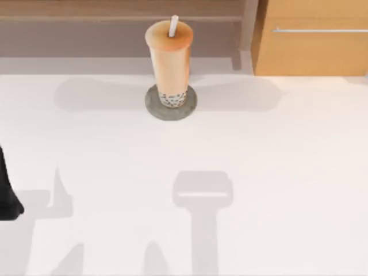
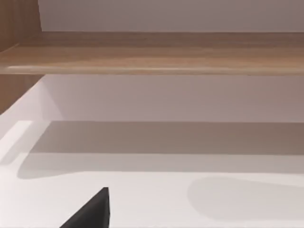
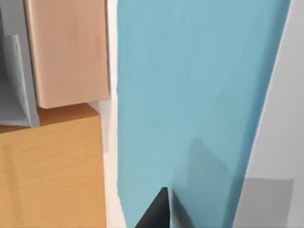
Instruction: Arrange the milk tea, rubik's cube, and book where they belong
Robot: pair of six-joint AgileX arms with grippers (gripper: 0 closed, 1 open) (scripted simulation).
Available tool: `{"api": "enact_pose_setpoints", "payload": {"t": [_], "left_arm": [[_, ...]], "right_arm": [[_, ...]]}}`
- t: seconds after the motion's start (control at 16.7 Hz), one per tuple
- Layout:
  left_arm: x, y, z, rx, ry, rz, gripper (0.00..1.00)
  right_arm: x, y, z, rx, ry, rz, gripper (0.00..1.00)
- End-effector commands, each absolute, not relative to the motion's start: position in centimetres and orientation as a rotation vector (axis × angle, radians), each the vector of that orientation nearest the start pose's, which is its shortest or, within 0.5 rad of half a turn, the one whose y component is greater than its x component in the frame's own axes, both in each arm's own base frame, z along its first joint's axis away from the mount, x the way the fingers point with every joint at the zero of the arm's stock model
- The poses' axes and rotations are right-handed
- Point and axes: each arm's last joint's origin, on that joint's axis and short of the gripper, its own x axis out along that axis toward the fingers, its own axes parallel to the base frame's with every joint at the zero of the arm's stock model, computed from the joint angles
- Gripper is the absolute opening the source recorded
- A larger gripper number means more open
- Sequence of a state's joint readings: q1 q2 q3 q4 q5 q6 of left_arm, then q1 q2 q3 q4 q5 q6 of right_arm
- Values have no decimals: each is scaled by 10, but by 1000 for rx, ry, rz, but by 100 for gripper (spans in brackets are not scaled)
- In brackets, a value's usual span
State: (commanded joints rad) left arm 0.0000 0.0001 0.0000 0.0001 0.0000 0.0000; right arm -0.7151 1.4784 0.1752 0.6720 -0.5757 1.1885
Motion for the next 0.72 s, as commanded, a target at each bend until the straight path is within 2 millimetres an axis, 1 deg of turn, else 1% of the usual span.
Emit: {"api": "enact_pose_setpoints", "payload": {"t": [0.36,0.42,0.72], "left_arm": [[106,-1,160,0,0,0,100],[106,-1,160,0,0,0,100],[106,-1,160,0,0,0,100]], "right_arm": [[161,-118,86,1530,388,-430,98],[161,-118,86,1530,388,-430,100],[161,-118,86,1530,388,-430,100]]}}
